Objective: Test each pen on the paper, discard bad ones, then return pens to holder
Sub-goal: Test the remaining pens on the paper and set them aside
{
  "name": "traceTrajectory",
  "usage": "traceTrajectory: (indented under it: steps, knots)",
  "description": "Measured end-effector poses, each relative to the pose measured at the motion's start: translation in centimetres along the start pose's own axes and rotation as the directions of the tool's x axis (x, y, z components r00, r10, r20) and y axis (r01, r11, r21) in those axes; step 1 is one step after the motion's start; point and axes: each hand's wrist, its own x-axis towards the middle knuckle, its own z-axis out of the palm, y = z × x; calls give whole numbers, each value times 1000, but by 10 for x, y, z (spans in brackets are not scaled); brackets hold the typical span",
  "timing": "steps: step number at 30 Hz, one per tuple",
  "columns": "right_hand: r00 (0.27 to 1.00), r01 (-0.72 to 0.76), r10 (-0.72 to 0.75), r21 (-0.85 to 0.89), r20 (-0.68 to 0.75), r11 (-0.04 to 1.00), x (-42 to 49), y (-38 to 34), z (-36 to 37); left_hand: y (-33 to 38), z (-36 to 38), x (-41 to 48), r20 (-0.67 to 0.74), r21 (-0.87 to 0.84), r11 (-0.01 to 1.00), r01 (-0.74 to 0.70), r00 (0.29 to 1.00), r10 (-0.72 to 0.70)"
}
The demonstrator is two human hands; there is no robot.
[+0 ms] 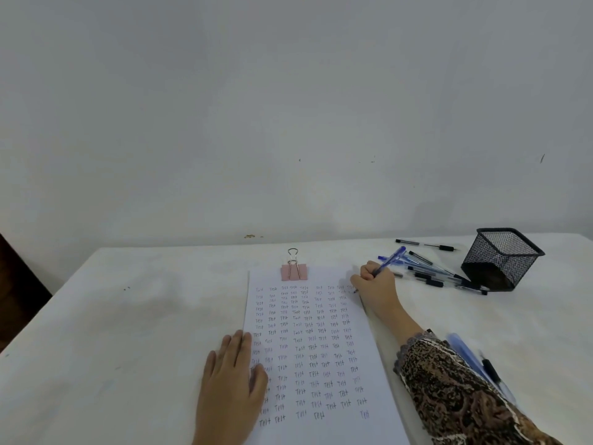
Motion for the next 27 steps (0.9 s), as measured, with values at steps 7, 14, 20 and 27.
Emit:
traceTrajectory:
  steps: [7, 14, 20, 27]
  knots:
    - [1000, -8, 8, -29, 9, 1000, 1, 0, -1, 5, -11, 0, 43, -18, 999, 47, 998, -46]
    - [1000, -18, 18, -35, 14, 999, 5, 2, -2, 8, -16, 0, 110, 52, 998, 41, 993, -47]
    - [1000, 3, -3, -21, 14, 1000, 3, 3, -1, 7, -13, 0, 142, 80, 996, 30, 989, -41]
    - [994, -91, 103, 224, -41, 970, 0, 0, -4, 8, -14, 1, 121, 81, 996, 26, 992, -36]
